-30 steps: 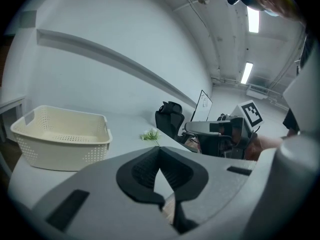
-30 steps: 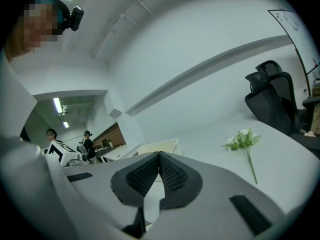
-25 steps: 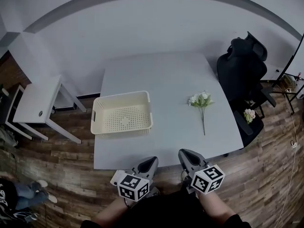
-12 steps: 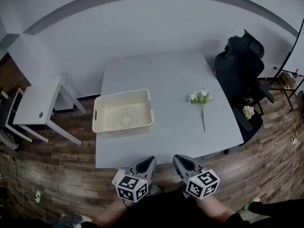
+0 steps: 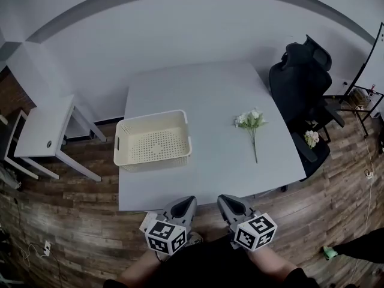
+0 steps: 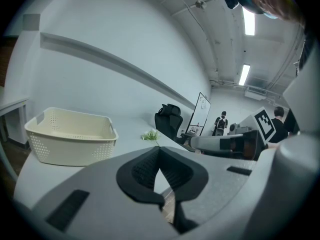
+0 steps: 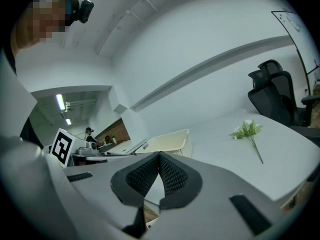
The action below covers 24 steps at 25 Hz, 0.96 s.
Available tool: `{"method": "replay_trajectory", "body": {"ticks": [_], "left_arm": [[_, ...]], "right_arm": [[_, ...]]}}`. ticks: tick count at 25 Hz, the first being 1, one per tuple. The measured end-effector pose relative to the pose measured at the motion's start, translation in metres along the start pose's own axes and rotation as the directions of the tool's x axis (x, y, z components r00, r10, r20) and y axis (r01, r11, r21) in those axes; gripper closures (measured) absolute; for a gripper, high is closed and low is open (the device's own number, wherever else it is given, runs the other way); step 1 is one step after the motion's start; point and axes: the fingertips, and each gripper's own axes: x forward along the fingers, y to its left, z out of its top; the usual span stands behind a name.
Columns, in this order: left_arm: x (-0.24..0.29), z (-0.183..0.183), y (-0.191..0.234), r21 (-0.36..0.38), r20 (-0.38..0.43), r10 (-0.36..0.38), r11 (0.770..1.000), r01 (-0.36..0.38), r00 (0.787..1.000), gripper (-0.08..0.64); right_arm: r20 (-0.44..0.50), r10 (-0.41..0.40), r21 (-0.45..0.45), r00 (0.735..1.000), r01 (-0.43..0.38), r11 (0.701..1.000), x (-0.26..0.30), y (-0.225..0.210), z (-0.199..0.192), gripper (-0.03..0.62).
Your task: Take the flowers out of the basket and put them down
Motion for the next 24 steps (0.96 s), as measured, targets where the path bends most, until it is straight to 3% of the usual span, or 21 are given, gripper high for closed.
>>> {"method": "replay_trajectory", "body": {"ticks": [24], "left_arm": [[-0.0051, -0.0018, -0.0069, 0.011, -0.003, 0.001, 1.000, -0.001, 1.000, 0.554]], "right_arm": [[0.000, 0.006, 0.006, 1.000, -0.006, 1.000, -0.0044, 0.0033, -0.0039, 0.571]]}}
